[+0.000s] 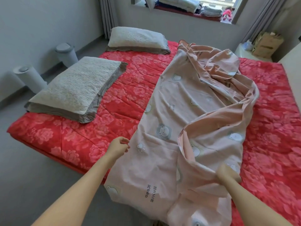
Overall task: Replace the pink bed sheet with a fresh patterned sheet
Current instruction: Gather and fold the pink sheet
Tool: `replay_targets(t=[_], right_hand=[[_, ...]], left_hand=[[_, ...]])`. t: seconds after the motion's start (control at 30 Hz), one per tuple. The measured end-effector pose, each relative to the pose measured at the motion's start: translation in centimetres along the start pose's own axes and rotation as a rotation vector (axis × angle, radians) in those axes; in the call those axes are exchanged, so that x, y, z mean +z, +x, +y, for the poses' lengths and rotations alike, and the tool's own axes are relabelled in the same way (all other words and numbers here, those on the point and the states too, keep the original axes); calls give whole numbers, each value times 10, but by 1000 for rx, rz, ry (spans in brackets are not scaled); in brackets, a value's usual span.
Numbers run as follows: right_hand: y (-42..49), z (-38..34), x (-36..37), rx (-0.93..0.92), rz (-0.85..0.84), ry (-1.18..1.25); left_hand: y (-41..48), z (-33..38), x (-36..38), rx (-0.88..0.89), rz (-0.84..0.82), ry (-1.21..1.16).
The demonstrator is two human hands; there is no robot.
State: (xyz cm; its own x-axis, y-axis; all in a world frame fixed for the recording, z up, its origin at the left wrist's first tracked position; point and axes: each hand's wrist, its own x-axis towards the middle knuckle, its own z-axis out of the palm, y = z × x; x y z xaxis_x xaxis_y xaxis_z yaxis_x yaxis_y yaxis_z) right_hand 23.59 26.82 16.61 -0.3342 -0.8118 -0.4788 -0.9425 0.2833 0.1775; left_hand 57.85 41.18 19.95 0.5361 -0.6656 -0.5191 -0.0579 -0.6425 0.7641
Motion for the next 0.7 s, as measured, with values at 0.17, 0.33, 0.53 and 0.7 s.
replay_targets(t=[0.17, 0.33, 0.53, 0.7], right_hand=[[3, -38, -7, -29, -10, -212], [1, -111, -24, -114, 19, -7], [-6, -199, -57, -81, 46, 280], [-17, -241, -80, -120, 123, 348]], left_hand=[[56, 27, -14, 42, -34, 68], [125, 62, -37, 121, -102, 159], [196, 117, -79, 257, -195, 296], [234, 156, -96, 342, -221, 356]])
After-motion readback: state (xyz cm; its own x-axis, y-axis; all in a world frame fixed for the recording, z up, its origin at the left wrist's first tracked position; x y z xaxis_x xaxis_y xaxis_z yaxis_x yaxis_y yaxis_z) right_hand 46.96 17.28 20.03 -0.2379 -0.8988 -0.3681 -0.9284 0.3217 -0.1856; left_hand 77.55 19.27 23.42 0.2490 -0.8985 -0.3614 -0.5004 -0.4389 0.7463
